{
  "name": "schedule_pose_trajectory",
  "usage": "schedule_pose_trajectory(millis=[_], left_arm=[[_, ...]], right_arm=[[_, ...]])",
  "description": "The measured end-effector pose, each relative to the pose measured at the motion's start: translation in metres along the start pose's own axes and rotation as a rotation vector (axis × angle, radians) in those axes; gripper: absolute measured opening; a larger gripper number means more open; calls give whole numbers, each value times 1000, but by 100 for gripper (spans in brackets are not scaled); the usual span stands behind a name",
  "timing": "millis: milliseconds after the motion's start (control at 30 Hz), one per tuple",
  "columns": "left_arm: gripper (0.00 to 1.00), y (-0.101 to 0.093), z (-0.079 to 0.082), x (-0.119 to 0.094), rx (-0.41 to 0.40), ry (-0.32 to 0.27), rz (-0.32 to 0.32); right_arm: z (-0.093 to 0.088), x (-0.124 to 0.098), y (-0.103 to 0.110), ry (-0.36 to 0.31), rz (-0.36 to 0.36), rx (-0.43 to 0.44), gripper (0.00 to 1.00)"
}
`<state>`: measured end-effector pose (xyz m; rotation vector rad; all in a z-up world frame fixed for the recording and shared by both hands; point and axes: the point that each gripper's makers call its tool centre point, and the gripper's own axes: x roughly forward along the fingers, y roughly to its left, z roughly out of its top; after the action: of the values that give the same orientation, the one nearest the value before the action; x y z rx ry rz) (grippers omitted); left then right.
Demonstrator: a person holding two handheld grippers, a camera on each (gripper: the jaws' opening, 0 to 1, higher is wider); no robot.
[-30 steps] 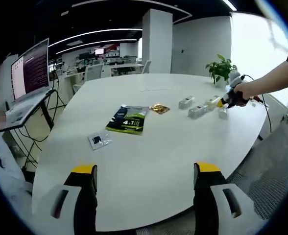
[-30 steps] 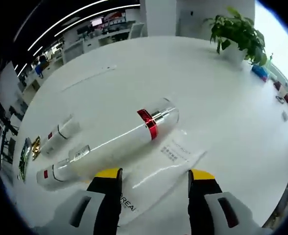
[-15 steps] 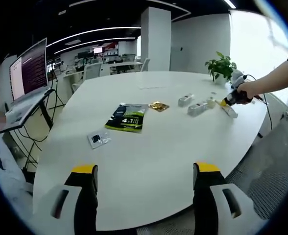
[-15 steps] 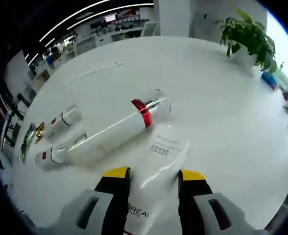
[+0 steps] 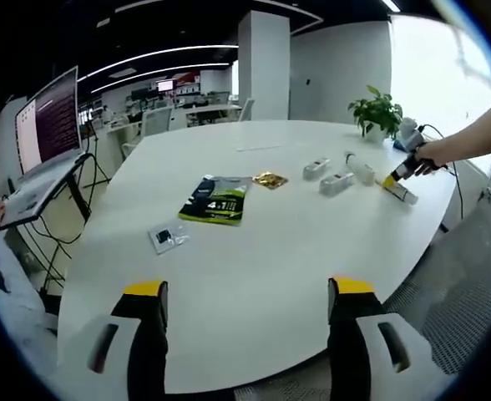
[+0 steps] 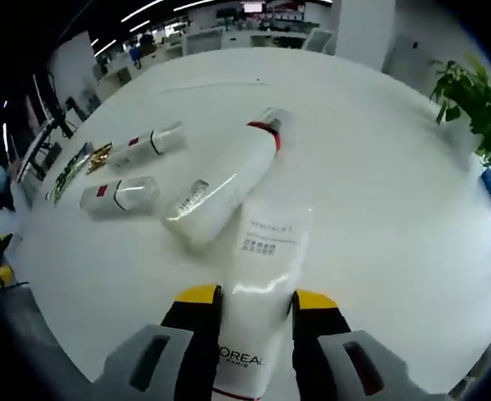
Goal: Arrange the skincare products in the storage area until every visible bottle or jar stands upright without overlapping.
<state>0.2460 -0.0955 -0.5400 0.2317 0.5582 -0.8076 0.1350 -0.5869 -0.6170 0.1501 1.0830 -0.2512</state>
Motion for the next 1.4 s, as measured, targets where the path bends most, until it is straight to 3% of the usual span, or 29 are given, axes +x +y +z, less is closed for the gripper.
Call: schedule_pose_trajectory(millis=[167,533,867,967,1133,1400], left_arm=[[71,0,0,0,3,2,-3],[70,-2,1,0,9,-3,-9],[70,-4,2,0,14,-7,-17],[70,-3,2,1,12,-9,-16],[71,-3,3,1,8,-17,-16],[71,-5,5,1,-3,-30,-28]], right_arm=[[-3,-2,10,68,-14,-64,25],[-4,-4,3,-3,13,111,21],[-4,-36,47,-198,60,1,21],[7,-41,54,-278,67,-10,21],[28,-66,90,-421,101,-8,20],[52,-91,146,-551,161,-97,20]])
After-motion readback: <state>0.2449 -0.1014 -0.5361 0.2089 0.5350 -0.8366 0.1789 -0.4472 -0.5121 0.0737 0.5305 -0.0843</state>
